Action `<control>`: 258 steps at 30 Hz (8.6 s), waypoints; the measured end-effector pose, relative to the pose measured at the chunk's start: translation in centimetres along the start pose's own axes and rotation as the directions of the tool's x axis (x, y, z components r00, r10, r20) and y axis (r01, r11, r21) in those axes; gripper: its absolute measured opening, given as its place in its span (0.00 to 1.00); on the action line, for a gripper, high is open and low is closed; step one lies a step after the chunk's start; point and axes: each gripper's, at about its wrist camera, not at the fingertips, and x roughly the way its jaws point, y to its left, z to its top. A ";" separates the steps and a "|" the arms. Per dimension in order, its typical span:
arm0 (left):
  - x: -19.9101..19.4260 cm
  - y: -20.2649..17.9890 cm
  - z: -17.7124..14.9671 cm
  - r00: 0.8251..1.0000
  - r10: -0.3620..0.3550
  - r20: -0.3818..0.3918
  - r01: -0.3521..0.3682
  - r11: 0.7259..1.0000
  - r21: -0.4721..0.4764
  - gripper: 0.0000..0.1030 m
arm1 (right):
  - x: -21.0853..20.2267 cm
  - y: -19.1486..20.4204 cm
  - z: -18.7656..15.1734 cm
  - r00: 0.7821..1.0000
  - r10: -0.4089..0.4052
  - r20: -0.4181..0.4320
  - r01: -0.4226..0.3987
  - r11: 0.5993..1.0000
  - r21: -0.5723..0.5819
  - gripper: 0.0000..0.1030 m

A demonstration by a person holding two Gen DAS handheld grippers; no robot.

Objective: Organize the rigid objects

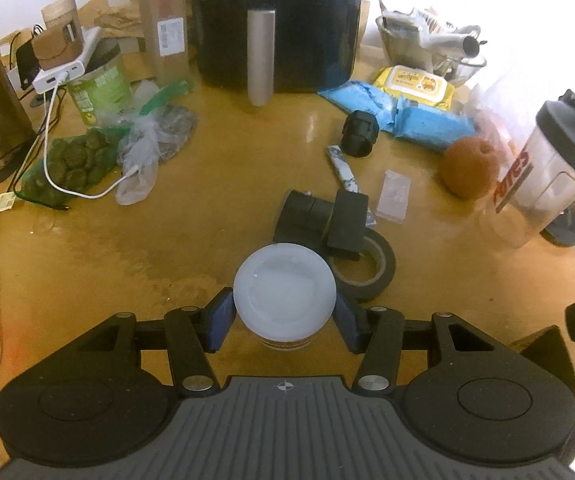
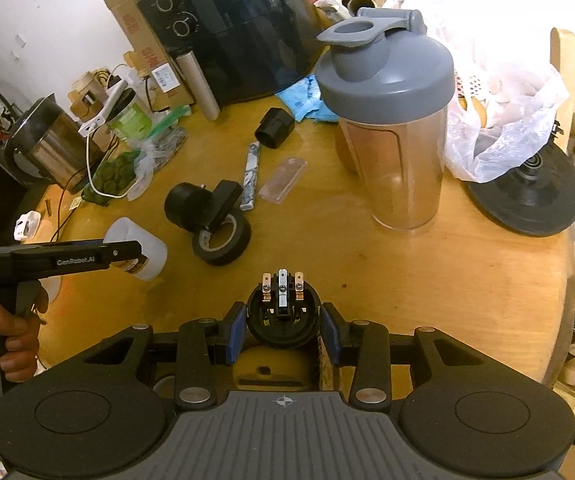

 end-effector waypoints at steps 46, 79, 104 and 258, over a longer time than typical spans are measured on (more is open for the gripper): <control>-7.0 -4.1 -8.8 0.997 -0.067 -0.047 0.063 0.996 -0.068 0.51 | -2.4 1.6 -4.1 0.994 0.093 -0.057 -0.101 0.984 -0.150 0.41; -9.9 -3.8 -12.5 0.999 -0.019 -0.042 0.010 0.980 -0.199 0.52 | -2.1 2.5 -5.9 0.988 0.086 -0.132 -0.111 0.973 -0.200 0.42; -10.2 -3.4 -12.6 0.999 -0.009 -0.044 -0.002 0.970 -0.245 0.52 | -1.8 3.4 -5.8 0.996 0.015 -0.090 -0.037 0.966 -0.257 1.00; 0.6 1.4 1.4 1.000 -0.015 0.012 0.015 1.000 -0.008 0.52 | 8.4 3.6 8.5 0.999 -0.030 0.013 0.031 0.993 -0.112 0.34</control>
